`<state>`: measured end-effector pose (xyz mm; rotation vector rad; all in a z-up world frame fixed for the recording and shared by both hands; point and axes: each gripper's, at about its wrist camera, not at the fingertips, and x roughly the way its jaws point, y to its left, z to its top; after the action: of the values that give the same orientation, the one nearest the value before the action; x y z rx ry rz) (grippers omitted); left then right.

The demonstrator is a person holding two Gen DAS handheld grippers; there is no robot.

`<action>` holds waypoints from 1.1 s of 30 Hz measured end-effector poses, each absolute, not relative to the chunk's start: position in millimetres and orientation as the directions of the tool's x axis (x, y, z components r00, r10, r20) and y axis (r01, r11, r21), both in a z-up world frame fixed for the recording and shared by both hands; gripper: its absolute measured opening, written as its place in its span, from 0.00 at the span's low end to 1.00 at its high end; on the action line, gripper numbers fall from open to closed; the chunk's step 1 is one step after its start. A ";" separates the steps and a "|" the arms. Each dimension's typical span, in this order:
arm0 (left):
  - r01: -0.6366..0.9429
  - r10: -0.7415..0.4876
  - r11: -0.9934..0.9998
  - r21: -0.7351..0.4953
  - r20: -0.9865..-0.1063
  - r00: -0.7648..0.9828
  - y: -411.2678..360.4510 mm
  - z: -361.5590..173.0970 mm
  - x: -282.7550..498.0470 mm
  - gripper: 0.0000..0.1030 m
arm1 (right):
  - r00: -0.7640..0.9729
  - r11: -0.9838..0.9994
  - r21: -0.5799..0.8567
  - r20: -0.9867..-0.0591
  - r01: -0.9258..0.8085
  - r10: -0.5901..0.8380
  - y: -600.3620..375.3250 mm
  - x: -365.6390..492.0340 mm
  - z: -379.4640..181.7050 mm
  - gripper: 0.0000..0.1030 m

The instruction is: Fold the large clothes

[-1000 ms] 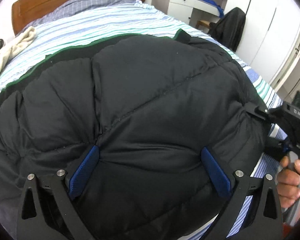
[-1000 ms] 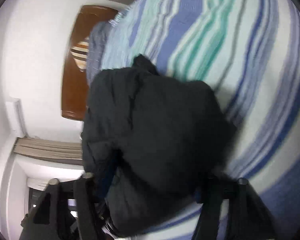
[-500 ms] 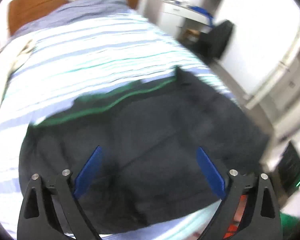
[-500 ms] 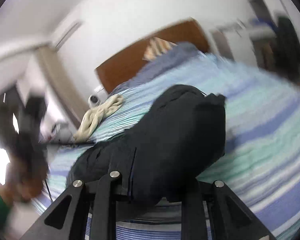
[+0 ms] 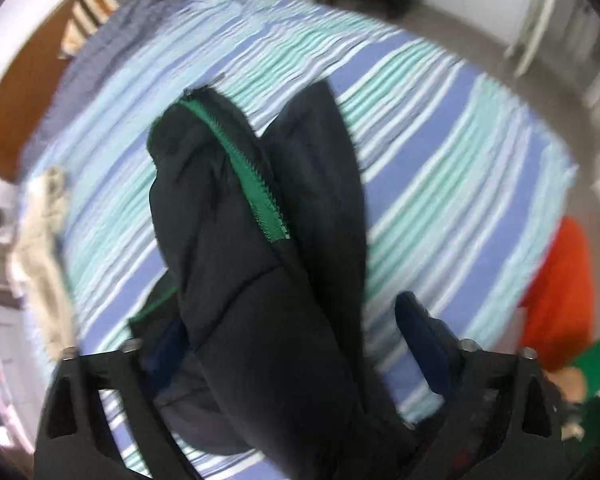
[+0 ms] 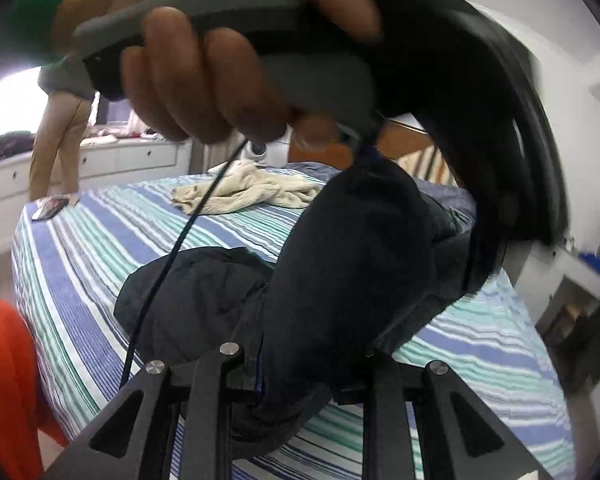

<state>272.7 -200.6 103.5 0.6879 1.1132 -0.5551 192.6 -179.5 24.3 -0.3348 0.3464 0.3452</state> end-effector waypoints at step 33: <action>0.139 -0.432 0.902 -0.410 -0.850 0.302 104.5 -39.3 322.2 0.61 | 0.351 0.787 0.417 -0.728 -0.455 0.589 -136.1 329.6 -75.8 0.27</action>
<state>322.2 104.5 -39.3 -0.2801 1.2092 -0.3852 329.6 -136.1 -75.8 0.1515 1.0056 0.6789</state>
